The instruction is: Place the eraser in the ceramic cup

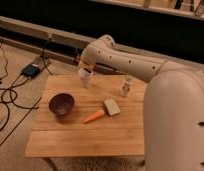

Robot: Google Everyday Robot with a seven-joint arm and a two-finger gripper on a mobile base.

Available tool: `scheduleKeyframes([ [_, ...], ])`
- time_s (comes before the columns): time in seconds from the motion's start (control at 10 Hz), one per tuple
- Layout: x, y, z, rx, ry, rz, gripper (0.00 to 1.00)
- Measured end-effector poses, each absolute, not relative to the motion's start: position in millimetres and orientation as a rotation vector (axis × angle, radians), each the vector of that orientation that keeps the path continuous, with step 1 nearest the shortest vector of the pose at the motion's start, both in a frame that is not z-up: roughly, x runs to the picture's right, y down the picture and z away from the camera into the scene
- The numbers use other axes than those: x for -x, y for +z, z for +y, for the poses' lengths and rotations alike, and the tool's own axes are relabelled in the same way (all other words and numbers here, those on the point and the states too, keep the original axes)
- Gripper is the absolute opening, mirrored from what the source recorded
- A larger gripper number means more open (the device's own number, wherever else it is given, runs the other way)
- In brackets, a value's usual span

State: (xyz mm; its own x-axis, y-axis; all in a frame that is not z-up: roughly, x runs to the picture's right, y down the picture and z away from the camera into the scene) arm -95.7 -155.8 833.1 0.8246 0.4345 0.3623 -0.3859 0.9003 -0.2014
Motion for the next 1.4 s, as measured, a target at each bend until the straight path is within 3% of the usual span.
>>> scheduleKeyframes([
  [0.4,89,826,-167,0.093,0.462,-0.454,0.0],
  [1.4,95,883,-168,0.106,0.52,-0.577,0.0],
])
